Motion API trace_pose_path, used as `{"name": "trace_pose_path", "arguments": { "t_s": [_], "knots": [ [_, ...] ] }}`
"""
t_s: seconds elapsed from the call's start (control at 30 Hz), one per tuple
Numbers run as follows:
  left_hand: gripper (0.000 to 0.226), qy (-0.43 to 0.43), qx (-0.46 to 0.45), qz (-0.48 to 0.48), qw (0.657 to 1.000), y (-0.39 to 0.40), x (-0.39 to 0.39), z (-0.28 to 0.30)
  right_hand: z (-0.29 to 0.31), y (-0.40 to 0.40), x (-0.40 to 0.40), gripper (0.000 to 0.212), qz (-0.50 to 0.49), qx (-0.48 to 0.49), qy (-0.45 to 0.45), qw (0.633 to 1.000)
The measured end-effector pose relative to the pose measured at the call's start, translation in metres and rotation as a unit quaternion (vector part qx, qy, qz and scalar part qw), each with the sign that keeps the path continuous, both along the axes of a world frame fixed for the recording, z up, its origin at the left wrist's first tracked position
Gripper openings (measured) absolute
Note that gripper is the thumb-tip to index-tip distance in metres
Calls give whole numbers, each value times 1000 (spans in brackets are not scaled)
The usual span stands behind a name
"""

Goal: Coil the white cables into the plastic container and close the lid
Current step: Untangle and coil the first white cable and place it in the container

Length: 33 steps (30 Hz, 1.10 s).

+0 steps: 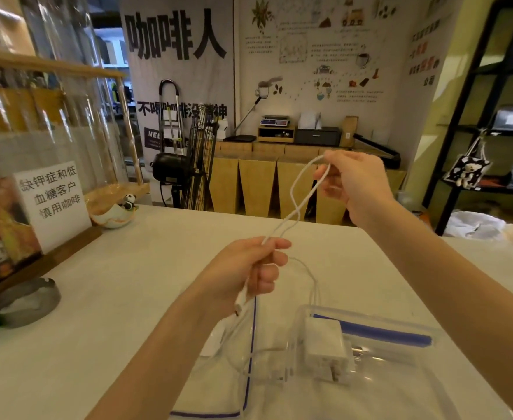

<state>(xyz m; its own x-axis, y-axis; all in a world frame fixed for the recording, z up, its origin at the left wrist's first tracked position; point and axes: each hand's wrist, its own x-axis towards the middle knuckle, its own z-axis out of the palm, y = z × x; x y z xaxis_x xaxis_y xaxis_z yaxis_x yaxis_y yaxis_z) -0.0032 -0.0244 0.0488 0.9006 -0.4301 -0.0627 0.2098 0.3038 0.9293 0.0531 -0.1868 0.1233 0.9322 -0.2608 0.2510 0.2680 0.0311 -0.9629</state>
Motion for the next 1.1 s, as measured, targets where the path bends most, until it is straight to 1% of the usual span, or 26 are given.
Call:
{"name": "trace_pose_path", "arguments": {
  "t_s": [0.03, 0.07, 0.1, 0.13, 0.17, 0.2, 0.23, 0.27, 0.3, 0.37, 0.4, 0.43, 0.5, 0.53, 0.57, 0.63, 0.67, 0.7, 0.77, 0.83, 0.87, 0.9, 0.93, 0.97, 1.03, 1.1],
  "knots": [
    [21, 1, -27, -2, 1000, 5, 0, 5, -3, -6, 3, 21, -26, -44, 5, 999],
    [22, 4, -53, -6, 999, 11, 1, 13, -7, -12, 5, 23, -57, -121, 4, 991],
    [24, 4, -76, -12, 997, 15, 2, 20, -13, -16, 6, 24, -92, -233, -8, 968],
    [28, -1, -95, -21, 995, 18, 5, 27, -20, -18, 7, 25, -127, -352, -30, 927],
    [31, -6, -111, -29, 993, 19, 7, 33, -28, -19, 6, 27, -143, -445, -62, 882],
    [33, -13, -120, -35, 992, 18, 10, 38, -34, -19, 3, 30, -134, -492, -104, 854],
    [34, -23, -124, -41, 991, 16, 11, 44, -39, -17, 0, 32, -103, -499, -141, 849],
    [34, -36, -123, -47, 991, 13, 12, 49, -42, -15, -5, 30, -56, -479, -171, 859],
    [33, -51, -125, -51, 990, 9, 13, 53, -44, -13, -11, 28, -4, -445, -179, 878],
    [31, -80, -146, -66, 984, 1, 13, 58, -49, -9, -26, 26, 92, -369, -151, 913],
    [31, -92, -166, -75, 979, -2, 13, 60, -53, -8, -32, 27, 121, -348, -134, 920],
    [30, -100, -192, -83, 973, -5, 13, 61, -58, -7, -36, 27, 134, -351, -118, 919],
    [30, -94, -251, -90, 959, -7, 15, 60, -71, -5, -45, 28, 147, -399, -91, 900],
    [31, -90, -272, -86, 954, -8, 16, 59, -77, -4, -49, 29, 152, -449, -89, 876],
    [32, -89, -283, -79, 952, -9, 17, 58, -81, -2, -53, 30, 150, -521, -97, 835],
    [33, -99, -278, -50, 954, -11, 19, 55, -87, 3, -62, 31, 120, -668, -130, 723],
    [33, -106, -266, -29, 958, -12, 21, 52, -91, 7, -66, 33, 111, -703, -150, 686],
    [35, -112, -255, -11, 960, -14, 24, 50, -93, 11, -71, 36, 118, -716, -165, 668],
    [38, -118, -247, 23, 962, -17, 31, 43, -92, 20, -80, 36, 142, -725, -184, 649],
    [35, -148, -211, 59, 965, -16, 40, 34, -84, 24, -88, 36, 140, -716, -190, 658],
    [34, -171, -169, 74, 968, -14, 43, 30, -82, 25, -89, 37, 129, -706, -198, 667],
    [34, -194, -117, 78, 971, -12, 45, 28, -78, 25, -90, 37, 114, -703, -212, 669],
    [32, -215, -57, 70, 973, -8, 45, 26, -73, 24, -91, 37, 99, -715, -220, 656],
    [30, -235, 8, 49, 971, -5, 45, 25, -69, 23, -91, 35, 81, -720, -227, 651],
    [26, -277, 141, 4, 951, -1, 41, 26, -61, 18, -86, 31, 56, -701, -255, 664],
    [26, -320, 243, -13, 916, 0, 37, 29, -51, 11, -82, 25, 60, -683, -282, 671]
  ]
}}
